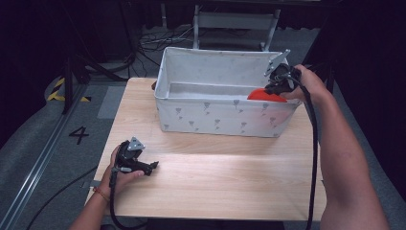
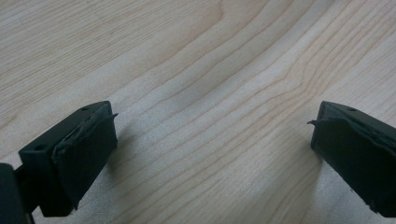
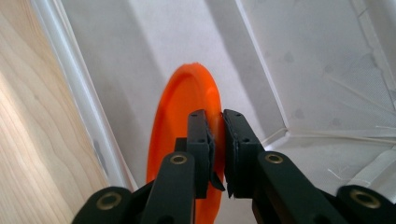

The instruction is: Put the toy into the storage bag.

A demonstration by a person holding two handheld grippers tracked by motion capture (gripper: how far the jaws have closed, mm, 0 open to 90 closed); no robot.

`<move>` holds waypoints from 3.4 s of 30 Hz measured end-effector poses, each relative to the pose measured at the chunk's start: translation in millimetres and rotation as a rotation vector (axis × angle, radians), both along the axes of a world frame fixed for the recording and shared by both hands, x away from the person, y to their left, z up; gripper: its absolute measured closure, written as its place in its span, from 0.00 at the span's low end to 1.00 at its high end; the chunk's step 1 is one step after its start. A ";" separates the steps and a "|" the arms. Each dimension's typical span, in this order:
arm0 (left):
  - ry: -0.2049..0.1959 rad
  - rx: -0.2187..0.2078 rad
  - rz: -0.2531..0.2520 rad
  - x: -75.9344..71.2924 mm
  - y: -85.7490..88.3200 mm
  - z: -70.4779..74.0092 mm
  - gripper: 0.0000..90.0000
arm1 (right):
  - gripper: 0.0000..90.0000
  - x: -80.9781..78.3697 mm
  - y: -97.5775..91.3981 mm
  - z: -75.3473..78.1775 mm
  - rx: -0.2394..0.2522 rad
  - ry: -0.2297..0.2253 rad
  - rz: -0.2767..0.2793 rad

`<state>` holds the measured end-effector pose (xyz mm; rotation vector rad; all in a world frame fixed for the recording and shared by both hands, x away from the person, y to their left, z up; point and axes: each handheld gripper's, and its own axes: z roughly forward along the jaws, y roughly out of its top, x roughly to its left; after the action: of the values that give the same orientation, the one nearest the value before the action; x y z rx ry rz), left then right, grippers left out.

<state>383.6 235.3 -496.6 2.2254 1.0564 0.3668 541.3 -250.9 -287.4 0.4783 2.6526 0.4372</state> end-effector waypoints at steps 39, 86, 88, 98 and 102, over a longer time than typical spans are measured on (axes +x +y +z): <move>0.001 -0.002 0.001 -0.1 -0.1 -0.1 0.01 | 0.67 -14.5 -39.4 -3.7 0.169 -0.016 -0.106; 0.002 -0.003 0.002 -0.2 -0.2 -0.1 0.01 | 0.30 -134.8 -41.6 1.8 0.415 -0.220 -0.166; 0.000 0.000 0.000 -0.1 0.0 0.0 0.01 | 0.30 -140.7 -43.8 0.2 0.427 -0.224 -0.159; 0.002 -0.004 0.002 -0.2 -0.3 -0.1 0.01 | 0.28 -165.4 -53.5 -26.4 0.402 -0.246 -0.166; 0.002 -0.003 0.003 -0.3 -0.2 -0.1 0.01 | 0.27 -173.6 -58.1 -44.8 0.364 -0.254 -0.186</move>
<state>383.3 235.0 -496.7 2.2221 1.0607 0.3637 367.7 -309.0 -332.1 0.7192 2.2652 0.8655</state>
